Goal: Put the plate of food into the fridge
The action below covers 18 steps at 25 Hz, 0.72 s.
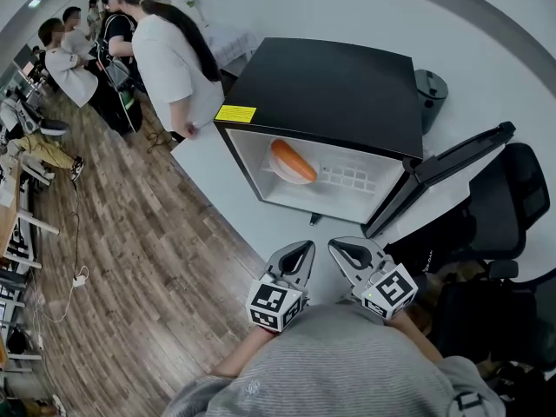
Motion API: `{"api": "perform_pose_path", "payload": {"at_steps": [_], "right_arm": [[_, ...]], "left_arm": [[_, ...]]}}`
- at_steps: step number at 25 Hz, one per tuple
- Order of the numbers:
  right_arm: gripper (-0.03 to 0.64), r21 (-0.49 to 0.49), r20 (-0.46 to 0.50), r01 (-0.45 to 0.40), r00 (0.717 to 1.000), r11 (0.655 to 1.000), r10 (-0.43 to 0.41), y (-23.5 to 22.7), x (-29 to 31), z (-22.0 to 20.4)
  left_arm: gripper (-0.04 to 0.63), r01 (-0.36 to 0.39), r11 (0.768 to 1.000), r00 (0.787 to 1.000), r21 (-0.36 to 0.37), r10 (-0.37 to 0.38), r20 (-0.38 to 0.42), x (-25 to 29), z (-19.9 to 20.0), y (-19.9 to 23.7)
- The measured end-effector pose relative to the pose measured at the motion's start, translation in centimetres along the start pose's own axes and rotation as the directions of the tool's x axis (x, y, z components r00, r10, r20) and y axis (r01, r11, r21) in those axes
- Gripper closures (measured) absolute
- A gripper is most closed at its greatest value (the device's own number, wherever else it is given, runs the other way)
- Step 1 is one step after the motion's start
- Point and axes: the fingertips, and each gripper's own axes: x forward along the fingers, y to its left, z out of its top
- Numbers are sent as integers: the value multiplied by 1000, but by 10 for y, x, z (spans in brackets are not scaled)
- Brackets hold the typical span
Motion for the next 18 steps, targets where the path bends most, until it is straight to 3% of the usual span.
{"api": "perform_pose_path", "payload": {"at_steps": [18], "right_arm": [[604, -12, -24, 11, 1000, 1000, -11, 1, -6, -6]], "left_arm": [[583, 13, 1000, 1000, 4, -13, -25, 3, -5, -5]]}}
